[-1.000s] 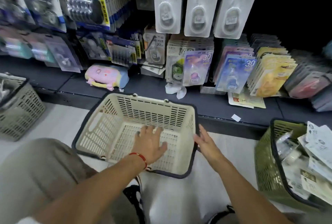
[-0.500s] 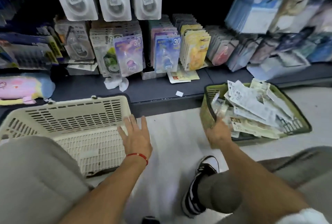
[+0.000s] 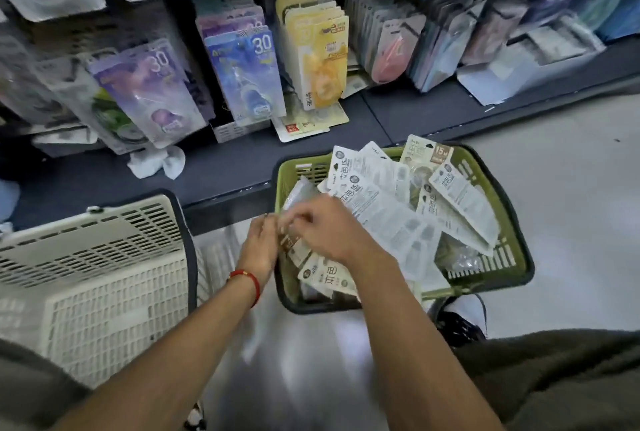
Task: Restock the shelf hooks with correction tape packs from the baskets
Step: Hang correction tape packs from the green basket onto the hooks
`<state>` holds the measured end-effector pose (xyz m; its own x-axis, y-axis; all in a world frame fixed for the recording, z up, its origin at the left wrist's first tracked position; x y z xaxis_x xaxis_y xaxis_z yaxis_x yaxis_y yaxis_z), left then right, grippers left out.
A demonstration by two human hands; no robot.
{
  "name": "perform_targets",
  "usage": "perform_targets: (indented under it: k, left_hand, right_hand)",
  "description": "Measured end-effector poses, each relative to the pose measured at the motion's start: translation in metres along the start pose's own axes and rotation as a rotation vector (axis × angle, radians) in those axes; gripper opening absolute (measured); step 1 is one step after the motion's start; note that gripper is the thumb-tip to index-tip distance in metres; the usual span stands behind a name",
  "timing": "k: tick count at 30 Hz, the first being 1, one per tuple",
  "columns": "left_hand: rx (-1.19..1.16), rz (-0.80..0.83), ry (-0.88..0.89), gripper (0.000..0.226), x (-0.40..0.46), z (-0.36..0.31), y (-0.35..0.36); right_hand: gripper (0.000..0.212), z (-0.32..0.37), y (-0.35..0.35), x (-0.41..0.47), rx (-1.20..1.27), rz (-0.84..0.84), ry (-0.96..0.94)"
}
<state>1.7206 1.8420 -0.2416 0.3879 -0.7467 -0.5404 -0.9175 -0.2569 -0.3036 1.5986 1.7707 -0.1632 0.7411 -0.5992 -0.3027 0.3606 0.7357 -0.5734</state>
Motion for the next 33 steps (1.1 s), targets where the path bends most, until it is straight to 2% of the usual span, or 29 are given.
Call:
perform_targets:
  k: [1, 3, 5, 6, 7, 9, 10, 12, 15, 18, 23, 27, 28, 29, 30, 31, 32, 33]
  left_hand:
    - [0.018, -0.044, -0.011, 0.052, 0.004, 0.002, -0.005]
    - [0.042, -0.091, -0.041, 0.032, 0.01, 0.011, -0.009]
    - [0.053, -0.14, -0.026, 0.027, 0.011, 0.018, -0.003]
    - [0.085, -0.189, -0.019, 0.025, 0.011, 0.02, 0.001]
    - [0.122, -0.244, -0.008, 0.021, 0.009, 0.02, 0.003]
    - [0.104, -0.308, 0.012, 0.021, 0.009, 0.022, 0.007]
    - [0.065, -0.31, 0.005, 0.024, 0.01, 0.024, 0.009]
    - [0.006, -0.291, -0.039, 0.023, 0.011, 0.028, 0.011]
    - [-0.008, -0.326, -0.072, 0.02, 0.007, 0.031, 0.011]
    - [-0.013, -0.406, -0.094, 0.024, -0.002, 0.031, 0.006]
    - [-0.031, -0.493, -0.185, 0.036, -0.014, 0.031, -0.006]
    - [-0.034, -0.498, -0.171, 0.038, -0.016, 0.03, -0.005]
    - [-0.031, -0.499, -0.165, 0.04, -0.016, 0.032, -0.005]
    - [-0.031, -0.502, -0.151, 0.042, -0.017, 0.034, -0.006]
    - [-0.037, -0.503, -0.131, 0.044, -0.017, 0.033, -0.006]
    - [-0.04, -0.5, -0.112, 0.048, -0.018, 0.031, -0.006]
    - [-0.036, -0.493, -0.093, 0.054, -0.021, 0.029, -0.004]
    - [-0.017, -0.482, -0.07, 0.062, -0.026, 0.027, -0.002]
  right_hand:
    - [0.027, -0.004, -0.026, -0.001, 0.101, -0.152, -0.015]
    - [0.031, -0.032, -0.081, -0.013, 0.078, -0.51, 0.074]
    - [0.031, -0.084, -0.124, -0.035, -0.077, -0.809, 0.306]
    - [0.034, -0.115, -0.137, -0.047, -0.131, -0.874, 0.484]
    - [0.042, -0.145, -0.143, -0.057, -0.13, -0.873, 0.692]
    - [0.057, -0.196, -0.143, -0.07, 0.048, -0.805, 1.025]
    - [0.062, -0.211, -0.142, -0.071, 0.129, -0.784, 1.109]
    - [0.068, -0.225, -0.142, -0.064, 0.162, -0.77, 1.16]
    - [0.079, -0.229, -0.147, -0.046, 0.131, -0.763, 1.112]
    - [0.074, -0.229, -0.153, -0.023, 0.093, -0.686, 1.048]
    - [0.072, -0.212, -0.155, 0.008, 0.057, -0.492, 0.868]
    - [0.087, -0.197, -0.149, 0.007, -0.045, -0.311, 0.824]
    - [0.09, -0.185, -0.143, 0.001, -0.093, -0.311, 0.749]
    - [0.09, -0.168, -0.135, -0.004, -0.164, -0.362, 0.596]
    - [0.088, -0.146, -0.122, -0.006, -0.235, -0.413, 0.389]
    - [0.087, -0.121, -0.103, -0.006, -0.293, -0.367, 0.196]
    - [0.09, -0.097, -0.079, -0.003, -0.353, -0.208, 0.06]
    - [0.096, -0.08, -0.052, -0.001, -0.428, 0.013, 0.017]
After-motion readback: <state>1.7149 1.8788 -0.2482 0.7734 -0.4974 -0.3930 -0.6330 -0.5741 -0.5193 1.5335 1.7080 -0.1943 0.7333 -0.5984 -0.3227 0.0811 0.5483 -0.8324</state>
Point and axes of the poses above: each hand's wrist, its own x-axis towards the middle knuckle, its own y-axis out of the palm, z = x × y, the point moved 4 cm from there along x, towards the middle knuckle, and after that the axes turned 10 degrees about z, right-handed, at the moved point
